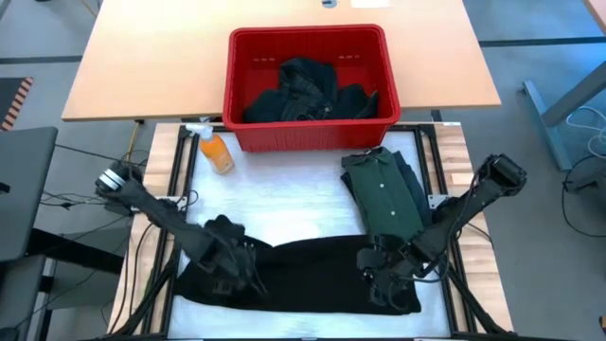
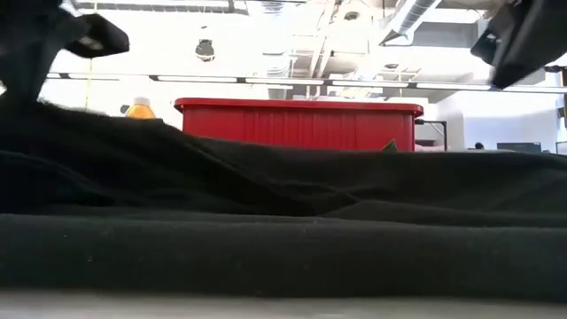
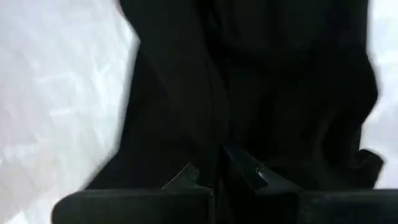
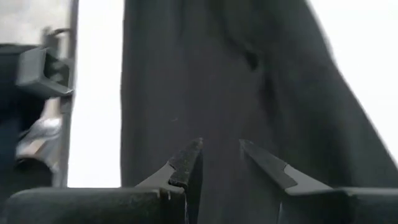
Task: Fold laundry
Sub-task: Fold the black shirt
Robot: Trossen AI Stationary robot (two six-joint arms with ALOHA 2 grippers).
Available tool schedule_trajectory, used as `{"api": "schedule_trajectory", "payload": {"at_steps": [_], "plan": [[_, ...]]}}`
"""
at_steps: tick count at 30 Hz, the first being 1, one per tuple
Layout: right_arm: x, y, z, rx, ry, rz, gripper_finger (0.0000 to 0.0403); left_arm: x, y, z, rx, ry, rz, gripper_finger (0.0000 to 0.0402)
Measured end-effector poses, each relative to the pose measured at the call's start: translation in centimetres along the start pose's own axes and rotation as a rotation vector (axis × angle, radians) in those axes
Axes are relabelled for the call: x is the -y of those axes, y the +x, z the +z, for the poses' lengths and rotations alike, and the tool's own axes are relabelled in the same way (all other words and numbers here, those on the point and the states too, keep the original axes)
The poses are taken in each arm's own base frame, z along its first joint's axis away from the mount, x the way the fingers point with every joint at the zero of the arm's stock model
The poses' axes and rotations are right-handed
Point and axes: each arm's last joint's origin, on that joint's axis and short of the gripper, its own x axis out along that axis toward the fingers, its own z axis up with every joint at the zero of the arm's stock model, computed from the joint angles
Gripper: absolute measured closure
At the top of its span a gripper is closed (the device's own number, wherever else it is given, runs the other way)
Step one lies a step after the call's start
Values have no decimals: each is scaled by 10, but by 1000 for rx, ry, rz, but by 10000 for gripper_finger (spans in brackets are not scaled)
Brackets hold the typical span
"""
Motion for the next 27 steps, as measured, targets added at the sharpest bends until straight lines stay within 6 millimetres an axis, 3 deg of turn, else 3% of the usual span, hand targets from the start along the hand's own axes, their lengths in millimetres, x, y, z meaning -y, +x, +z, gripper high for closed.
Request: {"api": "schedule_trajectory", "payload": {"at_steps": [7,11,19,27], "plan": [[15,5,7,14,64,-102,275,17,63,2,-228,14,90,401],[32,-1,-4,-154,131,-215,275,19,78,2,-274,66,110,401],[51,-31,-23,-302,188,-417,275,0,67,2,-277,38,245,401],[49,-32,-47,-382,316,-452,275,-9,36,-5,-233,14,269,356]]}}
